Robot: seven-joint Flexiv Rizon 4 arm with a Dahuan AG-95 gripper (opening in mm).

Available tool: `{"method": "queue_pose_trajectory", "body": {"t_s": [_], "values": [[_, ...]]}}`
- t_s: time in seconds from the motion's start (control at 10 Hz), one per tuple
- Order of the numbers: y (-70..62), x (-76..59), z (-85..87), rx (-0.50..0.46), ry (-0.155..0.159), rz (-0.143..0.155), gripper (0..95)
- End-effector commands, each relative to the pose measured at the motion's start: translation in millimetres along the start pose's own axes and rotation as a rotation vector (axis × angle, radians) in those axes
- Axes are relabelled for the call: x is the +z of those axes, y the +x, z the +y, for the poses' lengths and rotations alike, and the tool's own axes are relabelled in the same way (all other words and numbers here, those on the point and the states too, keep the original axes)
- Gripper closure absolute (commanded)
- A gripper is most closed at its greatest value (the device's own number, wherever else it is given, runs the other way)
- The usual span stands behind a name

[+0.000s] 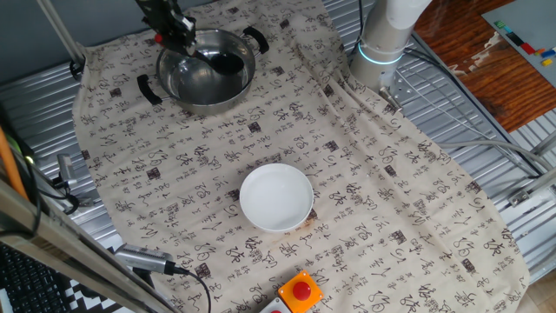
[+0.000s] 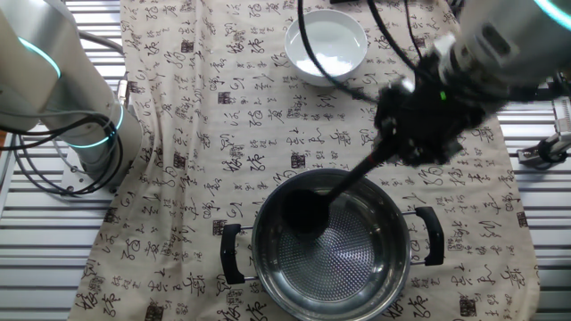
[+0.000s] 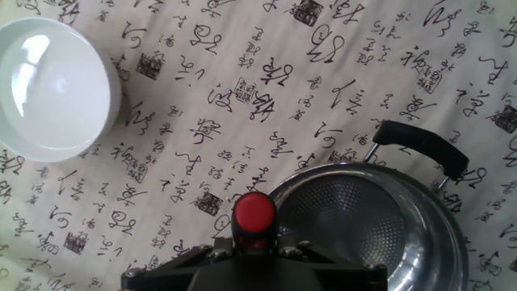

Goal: Scoop water with a large spoon from one bowl to another

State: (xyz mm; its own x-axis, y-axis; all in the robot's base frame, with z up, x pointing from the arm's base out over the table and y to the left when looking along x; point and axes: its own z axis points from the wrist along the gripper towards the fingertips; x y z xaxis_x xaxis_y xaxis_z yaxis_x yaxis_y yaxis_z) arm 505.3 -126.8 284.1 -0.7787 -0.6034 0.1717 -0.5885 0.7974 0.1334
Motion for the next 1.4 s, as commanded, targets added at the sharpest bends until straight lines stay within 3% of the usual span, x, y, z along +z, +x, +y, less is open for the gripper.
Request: {"method": "queue_pose_trajectory", "body": {"t_s": [0.1, 0.4, 0.8, 1.2, 1.4], "values": [[0.5, 0.9, 0.9, 0.009, -0.001, -0.002, 95.0], [0.5, 0.9, 0.9, 0.071, 0.004, 0.001, 95.0], [3.1, 2.1, -2.5, 0.048, 0.021, 0.01, 95.0], [16.1, 16.2, -22.6, -0.001, 0.042, 0.014, 95.0], [14.7, 26.3, -27.2, -0.008, 0.056, 0.012, 95.0]]}}
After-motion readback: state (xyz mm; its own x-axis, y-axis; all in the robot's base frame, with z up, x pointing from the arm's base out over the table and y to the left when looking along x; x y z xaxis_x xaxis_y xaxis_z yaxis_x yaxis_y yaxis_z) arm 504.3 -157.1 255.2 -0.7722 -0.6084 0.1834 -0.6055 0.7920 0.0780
